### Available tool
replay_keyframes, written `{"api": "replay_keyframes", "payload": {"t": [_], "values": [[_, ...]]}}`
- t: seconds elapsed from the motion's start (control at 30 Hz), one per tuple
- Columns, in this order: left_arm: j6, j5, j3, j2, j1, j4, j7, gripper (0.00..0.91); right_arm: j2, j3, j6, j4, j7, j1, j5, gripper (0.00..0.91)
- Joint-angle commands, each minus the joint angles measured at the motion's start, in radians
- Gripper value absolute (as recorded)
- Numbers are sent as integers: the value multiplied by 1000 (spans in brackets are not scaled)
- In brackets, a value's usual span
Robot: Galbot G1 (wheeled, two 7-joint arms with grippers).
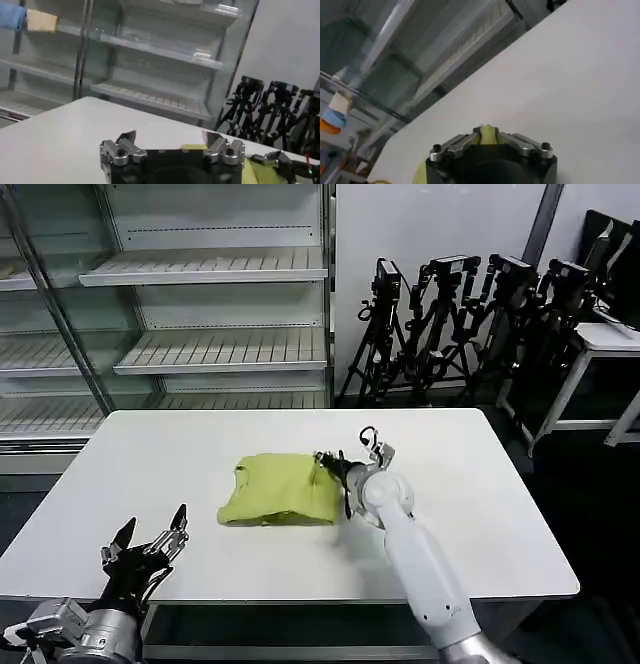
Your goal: Fold and organize the clothes.
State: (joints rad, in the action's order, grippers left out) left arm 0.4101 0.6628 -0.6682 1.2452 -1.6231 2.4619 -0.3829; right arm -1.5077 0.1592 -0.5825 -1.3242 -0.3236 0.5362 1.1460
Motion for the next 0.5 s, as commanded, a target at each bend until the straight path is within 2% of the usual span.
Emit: {"api": "replay_keyframes", "payload": {"t": [0.03,0.17,0.27,0.3,0.33,0.4,0.43,0.5], "values": [[1,3,-9,0,-5,17,0,907,53,-30,2,-12,70,-52,-62,907],[1,4,-10,-4,-9,26,0,907,114,-30,5,-165,69,35,-182,907],[1,4,-6,-4,-10,36,-1,907,165,-30,41,-268,52,105,-352,907],[1,4,-5,-4,-10,38,-1,907,171,-30,41,-280,50,114,-352,907],[1,3,-4,-4,-10,42,-1,907,195,-27,106,-333,50,163,-489,907],[-1,1,-4,-7,-10,47,-2,907,227,-24,175,-405,50,208,-604,907],[-1,-1,-5,-9,-11,48,-2,907,245,-18,222,-462,50,250,-697,907],[-3,-7,-12,-16,-13,48,-1,907,266,-8,275,-554,39,329,-827,907]]}}
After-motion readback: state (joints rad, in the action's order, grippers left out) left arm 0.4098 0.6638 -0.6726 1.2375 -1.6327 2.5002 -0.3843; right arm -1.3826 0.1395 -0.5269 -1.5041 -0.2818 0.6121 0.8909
